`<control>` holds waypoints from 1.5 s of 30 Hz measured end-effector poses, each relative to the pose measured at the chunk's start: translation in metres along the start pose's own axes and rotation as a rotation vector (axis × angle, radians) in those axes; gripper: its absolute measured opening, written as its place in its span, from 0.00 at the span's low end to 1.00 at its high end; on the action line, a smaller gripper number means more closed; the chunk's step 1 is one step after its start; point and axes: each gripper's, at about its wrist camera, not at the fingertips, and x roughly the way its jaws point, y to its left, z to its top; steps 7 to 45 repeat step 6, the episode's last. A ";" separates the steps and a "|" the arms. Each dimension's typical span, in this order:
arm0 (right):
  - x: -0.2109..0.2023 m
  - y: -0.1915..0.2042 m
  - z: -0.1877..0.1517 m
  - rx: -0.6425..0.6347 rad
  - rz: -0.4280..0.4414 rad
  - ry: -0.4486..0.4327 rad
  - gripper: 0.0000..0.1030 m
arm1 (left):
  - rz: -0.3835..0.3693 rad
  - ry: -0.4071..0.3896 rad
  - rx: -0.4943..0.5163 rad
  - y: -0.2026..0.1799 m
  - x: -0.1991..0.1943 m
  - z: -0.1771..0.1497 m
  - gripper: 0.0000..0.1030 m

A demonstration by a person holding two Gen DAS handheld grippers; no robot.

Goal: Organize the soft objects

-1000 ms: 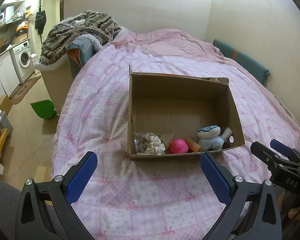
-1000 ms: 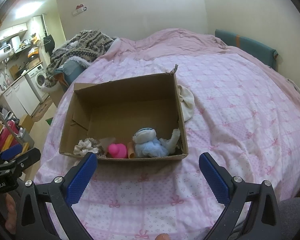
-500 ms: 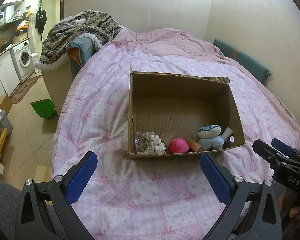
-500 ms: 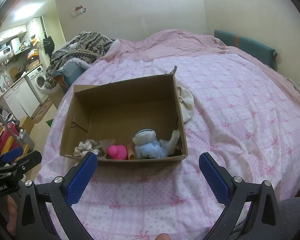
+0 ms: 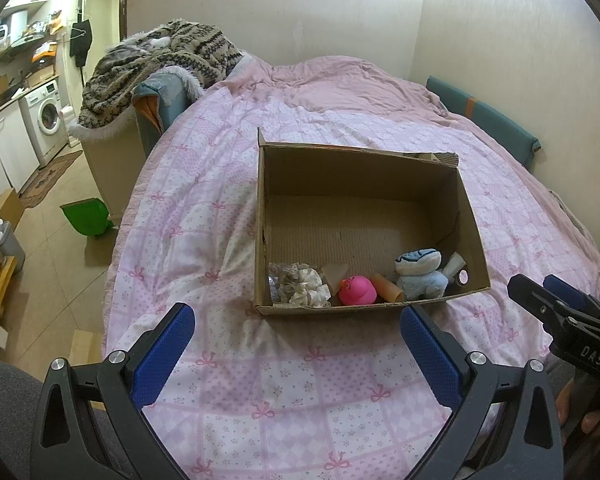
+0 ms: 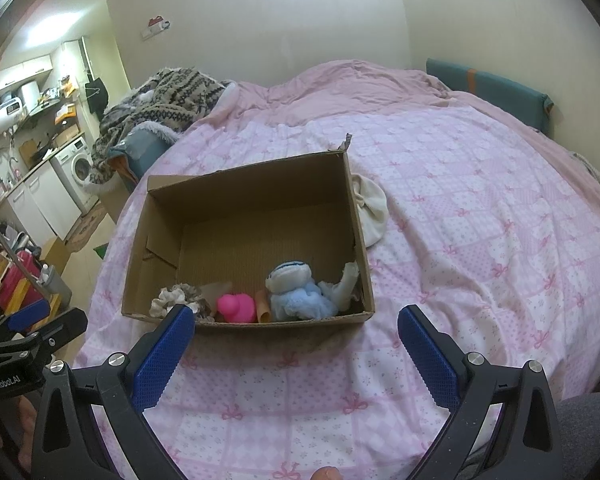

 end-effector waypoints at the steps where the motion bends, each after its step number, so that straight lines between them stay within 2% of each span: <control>1: 0.000 0.000 0.000 0.000 0.000 0.000 1.00 | -0.001 -0.001 0.001 0.000 0.000 0.000 1.00; 45: 0.000 0.000 0.000 0.001 0.001 0.000 1.00 | 0.002 -0.001 0.002 0.000 0.000 0.000 1.00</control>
